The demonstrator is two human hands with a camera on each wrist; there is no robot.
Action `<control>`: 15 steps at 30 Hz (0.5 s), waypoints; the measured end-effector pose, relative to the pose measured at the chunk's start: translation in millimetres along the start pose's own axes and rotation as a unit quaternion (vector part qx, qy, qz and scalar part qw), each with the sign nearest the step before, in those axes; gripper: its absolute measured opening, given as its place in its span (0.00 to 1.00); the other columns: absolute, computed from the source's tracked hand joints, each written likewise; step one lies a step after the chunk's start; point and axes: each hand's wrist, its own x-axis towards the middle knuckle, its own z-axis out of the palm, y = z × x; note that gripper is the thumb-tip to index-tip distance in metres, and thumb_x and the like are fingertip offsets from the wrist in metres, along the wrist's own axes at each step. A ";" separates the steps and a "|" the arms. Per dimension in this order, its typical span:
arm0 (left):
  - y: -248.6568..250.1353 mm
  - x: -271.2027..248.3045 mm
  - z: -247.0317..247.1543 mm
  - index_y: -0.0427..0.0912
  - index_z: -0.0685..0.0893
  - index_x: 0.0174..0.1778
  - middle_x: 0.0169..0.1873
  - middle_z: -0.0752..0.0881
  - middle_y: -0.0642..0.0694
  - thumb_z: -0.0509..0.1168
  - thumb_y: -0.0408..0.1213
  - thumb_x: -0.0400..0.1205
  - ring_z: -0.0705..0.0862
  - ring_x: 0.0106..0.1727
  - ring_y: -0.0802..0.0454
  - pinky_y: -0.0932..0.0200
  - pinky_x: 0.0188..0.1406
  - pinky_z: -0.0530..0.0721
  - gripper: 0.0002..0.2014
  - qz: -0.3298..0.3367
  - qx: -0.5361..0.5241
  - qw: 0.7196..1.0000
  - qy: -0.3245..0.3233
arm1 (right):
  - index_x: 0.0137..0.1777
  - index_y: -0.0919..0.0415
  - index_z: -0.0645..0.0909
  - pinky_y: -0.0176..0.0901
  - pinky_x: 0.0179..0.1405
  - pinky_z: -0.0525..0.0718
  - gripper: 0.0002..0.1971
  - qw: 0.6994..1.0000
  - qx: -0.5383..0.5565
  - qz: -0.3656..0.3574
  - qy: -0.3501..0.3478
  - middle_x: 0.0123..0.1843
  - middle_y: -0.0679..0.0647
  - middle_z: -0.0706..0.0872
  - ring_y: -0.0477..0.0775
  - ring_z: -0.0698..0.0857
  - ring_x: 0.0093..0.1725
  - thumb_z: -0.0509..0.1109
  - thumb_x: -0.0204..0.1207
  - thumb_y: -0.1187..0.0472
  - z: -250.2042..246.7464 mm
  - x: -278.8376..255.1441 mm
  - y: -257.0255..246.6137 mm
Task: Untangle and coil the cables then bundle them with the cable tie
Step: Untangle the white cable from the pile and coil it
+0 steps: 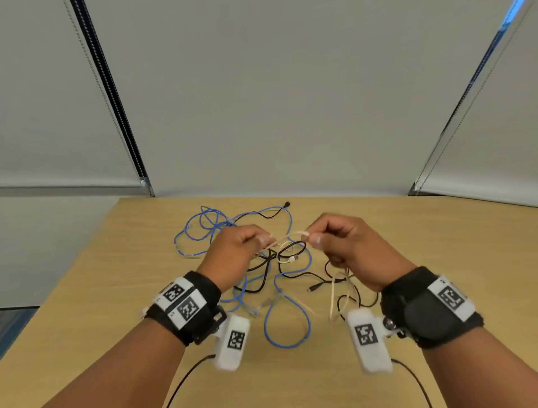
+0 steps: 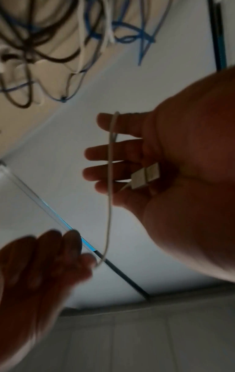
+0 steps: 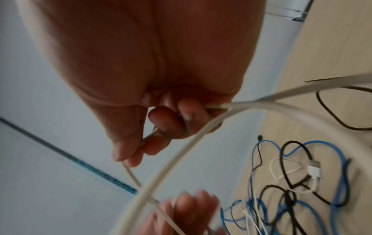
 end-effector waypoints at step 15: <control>41.5 -6.3 1.4 0.38 0.77 0.41 0.67 0.84 0.26 0.55 0.40 0.89 0.79 0.75 0.28 0.30 0.71 0.79 0.14 -0.030 -0.567 0.816 -0.108 | 0.50 0.53 0.90 0.37 0.20 0.66 0.06 0.993 0.019 0.115 0.024 0.32 0.52 0.83 0.47 0.70 0.23 0.71 0.84 0.61 15.2 5.9 33.6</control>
